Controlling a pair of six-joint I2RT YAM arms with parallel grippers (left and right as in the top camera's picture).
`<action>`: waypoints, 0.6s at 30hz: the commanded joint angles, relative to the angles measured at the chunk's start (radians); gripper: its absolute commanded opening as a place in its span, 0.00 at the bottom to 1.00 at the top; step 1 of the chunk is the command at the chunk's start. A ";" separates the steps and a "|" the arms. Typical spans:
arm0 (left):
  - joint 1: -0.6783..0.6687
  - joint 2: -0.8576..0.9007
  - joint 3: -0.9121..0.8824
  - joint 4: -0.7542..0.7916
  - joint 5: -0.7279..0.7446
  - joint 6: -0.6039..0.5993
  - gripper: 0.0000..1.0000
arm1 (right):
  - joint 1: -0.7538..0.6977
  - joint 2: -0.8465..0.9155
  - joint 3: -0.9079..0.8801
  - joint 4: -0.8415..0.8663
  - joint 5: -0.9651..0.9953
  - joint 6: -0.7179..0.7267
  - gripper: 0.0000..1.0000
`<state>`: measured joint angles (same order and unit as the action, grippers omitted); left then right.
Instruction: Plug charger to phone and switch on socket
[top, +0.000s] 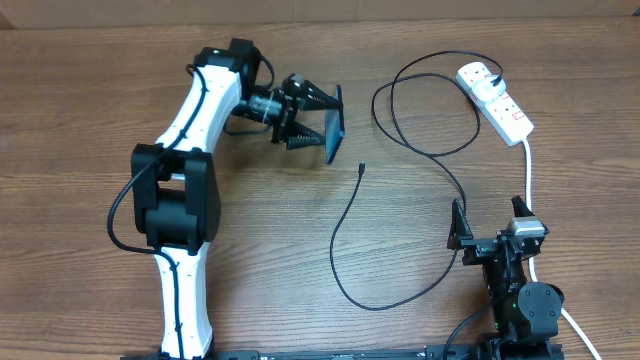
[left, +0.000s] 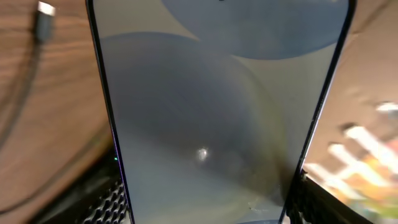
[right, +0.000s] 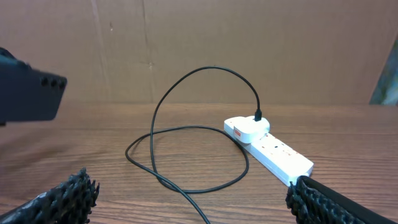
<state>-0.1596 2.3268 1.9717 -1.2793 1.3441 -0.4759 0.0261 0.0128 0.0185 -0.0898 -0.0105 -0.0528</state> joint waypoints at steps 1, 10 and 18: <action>0.018 0.007 0.031 0.001 0.172 -0.105 0.67 | -0.004 -0.010 -0.010 0.006 0.010 -0.004 1.00; 0.042 0.007 0.031 0.002 0.230 -0.213 0.67 | -0.004 -0.010 -0.010 0.006 0.009 -0.004 1.00; 0.043 0.007 0.031 0.002 0.236 -0.227 0.67 | -0.004 -0.010 -0.010 0.006 0.009 -0.004 1.00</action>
<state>-0.1219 2.3268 1.9717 -1.2789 1.5120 -0.6827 0.0261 0.0128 0.0185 -0.0895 -0.0105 -0.0528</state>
